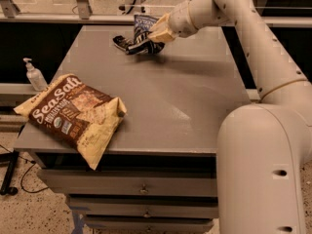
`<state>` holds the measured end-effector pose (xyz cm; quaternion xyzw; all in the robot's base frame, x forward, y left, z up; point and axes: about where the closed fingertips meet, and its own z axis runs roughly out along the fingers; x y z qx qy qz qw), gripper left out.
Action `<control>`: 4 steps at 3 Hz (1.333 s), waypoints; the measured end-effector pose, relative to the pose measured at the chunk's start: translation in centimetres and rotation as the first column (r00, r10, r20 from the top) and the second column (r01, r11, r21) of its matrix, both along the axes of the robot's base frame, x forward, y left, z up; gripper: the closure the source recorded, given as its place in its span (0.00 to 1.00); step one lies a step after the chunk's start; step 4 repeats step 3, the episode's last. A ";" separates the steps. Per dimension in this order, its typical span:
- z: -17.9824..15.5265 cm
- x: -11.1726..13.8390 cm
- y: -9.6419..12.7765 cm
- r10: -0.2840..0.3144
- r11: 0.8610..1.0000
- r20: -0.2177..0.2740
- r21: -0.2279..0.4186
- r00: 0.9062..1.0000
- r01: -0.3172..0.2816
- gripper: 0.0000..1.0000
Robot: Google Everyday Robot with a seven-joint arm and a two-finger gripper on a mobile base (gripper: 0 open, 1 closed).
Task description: Pick blue chip bag
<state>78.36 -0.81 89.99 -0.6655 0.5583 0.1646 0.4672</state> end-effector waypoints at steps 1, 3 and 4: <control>2.5 -0.5 -1.3 -0.008 1.000 0.028 0.024 1.000 0.007 1.00; 4.7 -2.8 -1.5 0.021 0.991 -0.022 0.131 1.000 -0.018 1.00; 4.7 -2.8 -1.5 0.021 0.991 -0.022 0.131 1.000 -0.018 1.00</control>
Offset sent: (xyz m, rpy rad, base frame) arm -0.0640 -0.0295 0.0809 0.2753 0.0918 0.0440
